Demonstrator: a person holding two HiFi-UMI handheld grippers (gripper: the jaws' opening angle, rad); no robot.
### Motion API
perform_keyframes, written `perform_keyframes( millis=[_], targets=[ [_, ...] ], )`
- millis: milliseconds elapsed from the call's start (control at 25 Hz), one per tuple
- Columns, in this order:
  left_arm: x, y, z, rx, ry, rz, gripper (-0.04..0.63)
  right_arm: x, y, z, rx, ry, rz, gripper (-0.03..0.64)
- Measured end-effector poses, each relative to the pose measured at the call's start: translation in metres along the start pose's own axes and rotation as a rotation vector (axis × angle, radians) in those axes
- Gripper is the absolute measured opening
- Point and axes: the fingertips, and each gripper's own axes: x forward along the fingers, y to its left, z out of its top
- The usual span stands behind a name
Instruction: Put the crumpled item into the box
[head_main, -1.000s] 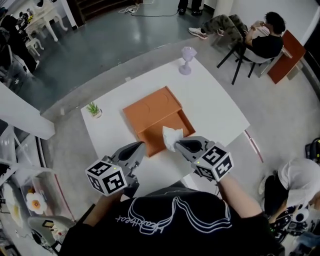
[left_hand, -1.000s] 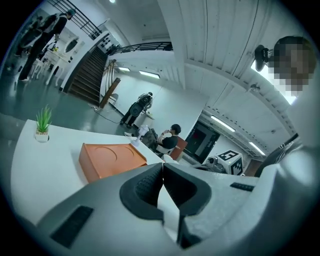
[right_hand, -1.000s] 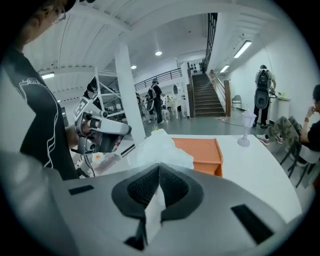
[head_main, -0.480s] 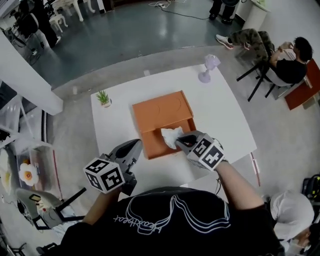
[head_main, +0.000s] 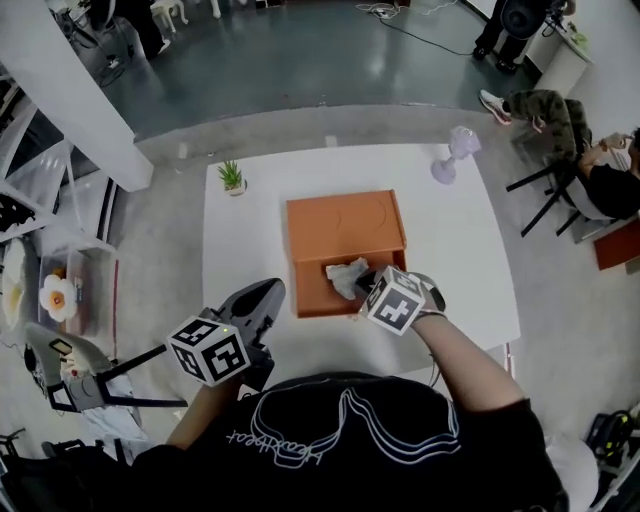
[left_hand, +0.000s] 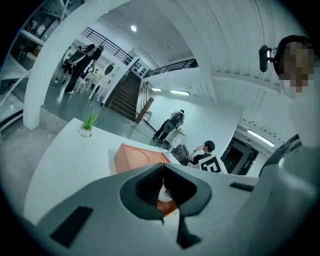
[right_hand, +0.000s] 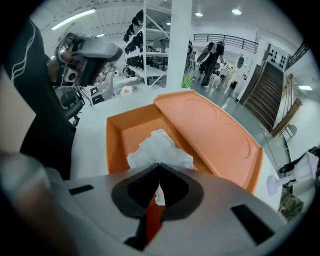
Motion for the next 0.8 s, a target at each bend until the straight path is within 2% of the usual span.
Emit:
perform_keyframes(
  millis=[240,480,640,800],
  targets=[
    [-0.006,0.007,0.001,-0.014,-0.033,0.038,0.006,0.013,-0.003,-0.002,-0.037,0.047,0.027,0.019],
    [-0.009,0.012,-0.002,-0.022,-0.039,0.047,0.006,0.011,-0.002,-0.003,-0.016,0.036,0.046,0.128],
    [-0.009,0.009,-0.001,-0.028,-0.029,0.035,0.006,-0.002,-0.008,0.003,0.07,-0.039,0.005,0.187],
    [-0.011,-0.001,0.002,-0.005,-0.013,0.012,0.006,-0.025,-0.005,0.011,0.206,-0.156,-0.019,0.192]
  ],
)
